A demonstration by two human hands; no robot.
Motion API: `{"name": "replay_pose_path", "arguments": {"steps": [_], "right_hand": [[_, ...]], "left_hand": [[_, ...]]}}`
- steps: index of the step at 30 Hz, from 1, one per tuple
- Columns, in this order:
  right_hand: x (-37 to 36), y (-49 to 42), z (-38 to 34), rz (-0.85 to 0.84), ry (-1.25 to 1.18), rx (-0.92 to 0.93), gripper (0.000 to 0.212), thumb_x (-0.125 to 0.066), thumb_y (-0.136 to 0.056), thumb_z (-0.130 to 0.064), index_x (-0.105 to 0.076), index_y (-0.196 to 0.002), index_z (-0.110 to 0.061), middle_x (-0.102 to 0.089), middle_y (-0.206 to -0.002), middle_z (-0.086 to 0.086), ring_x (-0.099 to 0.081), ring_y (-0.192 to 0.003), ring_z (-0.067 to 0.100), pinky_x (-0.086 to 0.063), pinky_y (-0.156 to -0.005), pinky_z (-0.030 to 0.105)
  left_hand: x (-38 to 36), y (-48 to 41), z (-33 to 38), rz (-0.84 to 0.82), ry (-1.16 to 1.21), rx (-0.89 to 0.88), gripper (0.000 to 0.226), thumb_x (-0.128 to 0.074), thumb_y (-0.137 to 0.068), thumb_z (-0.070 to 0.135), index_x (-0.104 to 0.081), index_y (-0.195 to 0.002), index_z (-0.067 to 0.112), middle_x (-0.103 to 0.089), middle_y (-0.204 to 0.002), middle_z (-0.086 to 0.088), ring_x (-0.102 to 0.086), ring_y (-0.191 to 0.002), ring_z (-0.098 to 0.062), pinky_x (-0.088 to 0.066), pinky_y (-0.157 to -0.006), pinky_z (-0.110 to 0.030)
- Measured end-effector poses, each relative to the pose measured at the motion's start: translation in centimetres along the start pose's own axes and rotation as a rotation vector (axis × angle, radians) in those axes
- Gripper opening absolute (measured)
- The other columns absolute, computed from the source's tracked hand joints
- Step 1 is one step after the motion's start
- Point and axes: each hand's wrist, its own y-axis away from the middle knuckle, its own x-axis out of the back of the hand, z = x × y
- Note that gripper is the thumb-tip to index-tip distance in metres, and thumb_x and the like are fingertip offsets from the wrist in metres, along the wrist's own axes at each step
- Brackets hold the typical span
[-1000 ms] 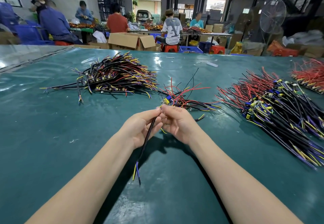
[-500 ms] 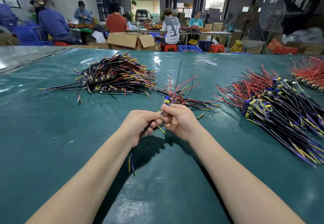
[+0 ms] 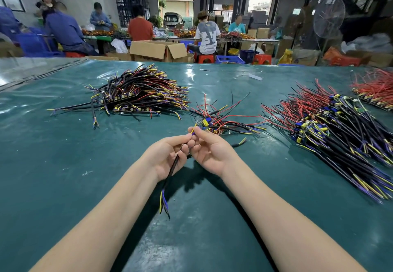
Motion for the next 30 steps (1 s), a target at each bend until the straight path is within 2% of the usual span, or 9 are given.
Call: {"name": "replay_pose_path", "arguments": {"steps": [5, 7, 9, 11, 14, 17, 20, 26, 30], "right_hand": [[-0.2, 0.1, 0.5, -0.096, 0.011, 0.031, 0.048, -0.043, -0.093, -0.01, -0.072, -0.055, -0.011, -0.057, -0.047, -0.002, -0.056, -0.041, 0.006, -0.034, -0.035, 0.01], [-0.1, 0.3, 0.4, -0.138, 0.03, 0.02, 0.045, -0.043, -0.091, -0.008, -0.074, -0.058, -0.011, -0.059, -0.049, -0.001, -0.057, -0.043, 0.005, -0.035, -0.036, 0.01], [0.0, 0.5, 0.1, -0.158, 0.035, 0.019, 0.047, -0.041, -0.092, -0.005, -0.073, -0.059, -0.01, -0.06, -0.05, 0.0, -0.058, -0.045, 0.004, -0.037, -0.037, 0.01], [0.0, 0.5, 0.0, -0.144, 0.017, 0.025, 0.049, -0.04, -0.093, -0.006, -0.073, -0.056, -0.009, -0.059, -0.049, 0.0, -0.057, -0.045, 0.004, -0.038, -0.038, 0.01], [-0.2, 0.4, 0.1, -0.057, -0.046, 0.064, 0.051, -0.042, -0.095, -0.009, -0.071, -0.053, -0.009, -0.056, -0.046, 0.0, -0.055, -0.04, 0.005, -0.037, -0.035, 0.009], [-0.1, 0.2, 0.0, 0.056, -0.139, 0.128, 0.037, -0.045, -0.094, -0.013, -0.064, -0.064, -0.004, -0.049, -0.042, -0.002, -0.044, -0.032, 0.002, -0.032, -0.031, 0.009], [0.1, 0.0, 0.1, 0.102, -0.096, 0.15, 0.03, -0.047, -0.094, -0.016, -0.054, -0.067, -0.004, -0.042, -0.039, -0.004, -0.036, -0.028, 0.001, -0.029, -0.029, 0.01], [0.0, -0.2, 0.0, 0.143, 0.107, 0.27, 0.03, -0.046, -0.095, -0.012, -0.05, -0.066, -0.005, -0.035, -0.035, -0.007, -0.03, -0.028, 0.0, -0.028, -0.029, 0.012], [0.8, -0.2, -1.2, 0.252, 0.109, 0.378, 0.032, -0.047, -0.095, -0.014, -0.05, -0.064, -0.008, -0.04, -0.035, -0.007, -0.031, -0.028, 0.0, -0.024, -0.029, 0.011]], "left_hand": [[0.5, 0.3, 0.3, -0.108, 0.137, 0.116, 0.027, -0.057, -0.076, 0.012, -0.068, -0.053, 0.003, -0.057, -0.043, 0.002, -0.048, -0.029, -0.001, -0.035, -0.029, -0.009], [0.5, 0.4, 0.4, -0.167, 0.162, 0.16, 0.018, -0.072, -0.071, 0.005, -0.068, -0.054, 0.001, -0.057, -0.043, 0.001, -0.048, -0.028, -0.002, -0.036, -0.029, -0.01], [0.6, 0.5, 0.3, -0.254, 0.205, 0.155, 0.034, -0.089, -0.031, -0.009, -0.067, -0.056, -0.001, -0.057, -0.042, 0.0, -0.049, -0.028, -0.003, -0.037, -0.028, -0.012], [0.6, 0.5, 0.3, -0.339, 0.236, 0.152, 0.05, -0.089, -0.014, -0.011, -0.068, -0.058, 0.0, -0.057, -0.043, 0.001, -0.05, -0.029, -0.003, -0.037, -0.028, -0.012], [0.2, 0.7, 0.2, -0.351, 0.241, 0.166, 0.044, -0.09, -0.025, -0.008, -0.069, -0.064, 0.0, -0.059, -0.048, 0.001, -0.052, -0.032, -0.004, -0.035, -0.026, -0.013], [-0.1, 0.4, -0.3, -0.231, 0.111, 0.171, 0.012, -0.068, -0.067, 0.013, -0.072, -0.063, 0.002, -0.057, -0.049, 0.004, -0.048, -0.033, 0.0, -0.031, -0.026, -0.01], [0.0, 0.0, -0.4, -0.112, -0.125, 0.08, 0.04, -0.051, -0.089, 0.019, -0.071, -0.057, 0.007, -0.052, -0.046, 0.005, -0.041, -0.029, 0.001, -0.027, -0.025, -0.007], [-0.2, -0.2, -1.2, -0.005, -0.33, -0.092, 0.041, -0.053, -0.092, 0.022, -0.071, -0.056, 0.012, -0.051, -0.045, 0.009, -0.039, -0.032, 0.001, -0.026, -0.029, -0.006], [-0.4, 0.0, -1.7, -0.042, -0.46, -0.18, 0.02, -0.053, -0.093, 0.018, -0.065, -0.079, 0.011, -0.056, -0.049, 0.011, -0.043, -0.037, 0.003, -0.027, -0.03, -0.008]]}}
